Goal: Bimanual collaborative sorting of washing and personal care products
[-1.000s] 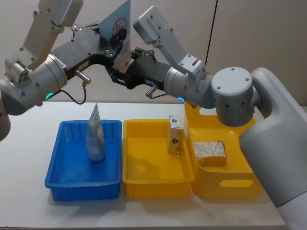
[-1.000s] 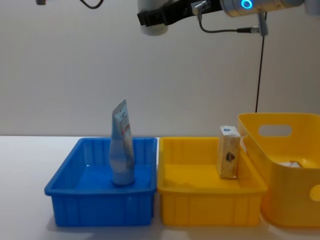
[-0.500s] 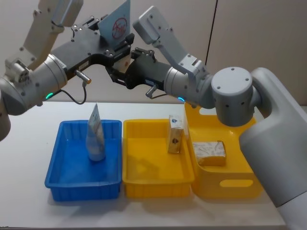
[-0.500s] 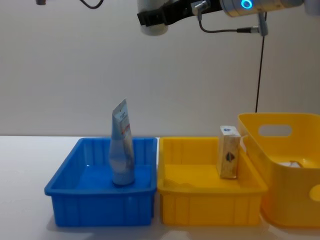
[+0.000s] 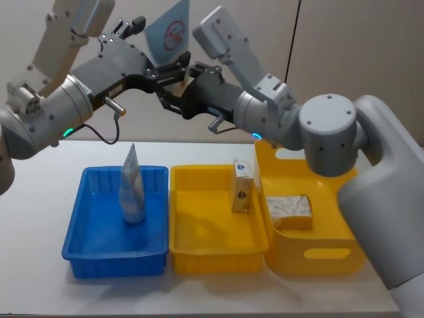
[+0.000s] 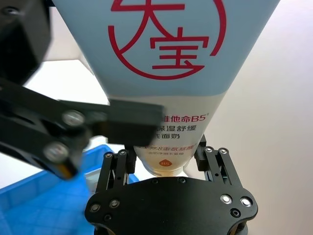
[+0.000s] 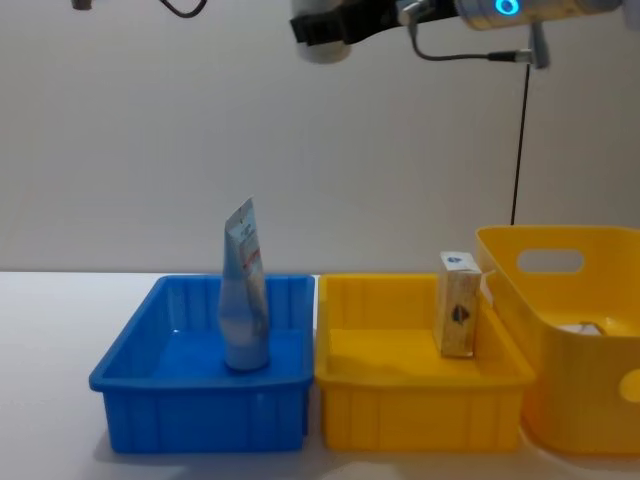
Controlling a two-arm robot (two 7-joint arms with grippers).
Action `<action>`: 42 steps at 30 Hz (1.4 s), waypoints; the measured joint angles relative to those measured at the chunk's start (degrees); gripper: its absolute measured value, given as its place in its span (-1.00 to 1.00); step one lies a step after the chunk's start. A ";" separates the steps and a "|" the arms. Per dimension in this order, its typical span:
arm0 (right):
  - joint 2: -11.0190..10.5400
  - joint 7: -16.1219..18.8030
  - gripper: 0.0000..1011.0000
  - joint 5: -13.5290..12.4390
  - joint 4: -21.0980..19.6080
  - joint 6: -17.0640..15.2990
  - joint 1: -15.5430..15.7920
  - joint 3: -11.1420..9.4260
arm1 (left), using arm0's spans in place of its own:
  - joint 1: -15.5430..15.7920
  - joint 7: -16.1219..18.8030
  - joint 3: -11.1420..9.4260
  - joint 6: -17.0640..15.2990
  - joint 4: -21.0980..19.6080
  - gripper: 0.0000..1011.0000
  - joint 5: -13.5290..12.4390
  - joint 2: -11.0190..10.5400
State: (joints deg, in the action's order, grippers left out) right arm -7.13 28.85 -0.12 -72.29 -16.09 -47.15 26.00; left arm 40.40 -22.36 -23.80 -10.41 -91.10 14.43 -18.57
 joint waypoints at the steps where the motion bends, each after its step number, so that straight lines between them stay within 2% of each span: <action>1: -0.13 -0.22 0.26 0.01 -0.28 0.05 0.15 -0.20 | 0.00 0.00 0.00 0.00 0.00 0.98 0.00 0.00; 10: -2.25 -3.80 0.26 0.11 -3.89 -0.10 2.69 -2.70 | 0.00 0.00 0.00 0.00 0.00 0.98 0.00 0.00; 16: -3.96 -6.34 0.26 0.47 -6.68 -2.16 4.63 -4.59 | 0.00 0.00 0.00 0.00 0.00 0.98 0.00 0.00; 22: -5.69 -8.14 0.26 0.98 -8.79 -6.50 6.15 -6.41 | 0.00 0.00 0.00 0.00 0.00 0.98 0.00 0.00; 26: -6.27 -8.58 0.26 1.17 -9.25 -8.83 6.47 -7.09 | 0.00 0.00 0.00 0.00 0.00 0.98 0.00 0.00; 30: -7.02 -8.88 0.26 1.29 -9.41 -12.45 6.63 -8.03 | 0.00 0.00 0.00 0.00 0.00 0.98 0.00 0.00; 42: -7.84 -8.65 0.26 1.46 -6.78 -21.40 5.42 -9.58 | 0.00 0.00 0.00 0.00 0.00 0.98 0.00 0.00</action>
State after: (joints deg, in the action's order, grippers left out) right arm -14.96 20.20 1.34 -79.07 -37.49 -41.73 16.42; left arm 40.41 -22.36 -23.80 -10.41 -91.10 14.43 -18.57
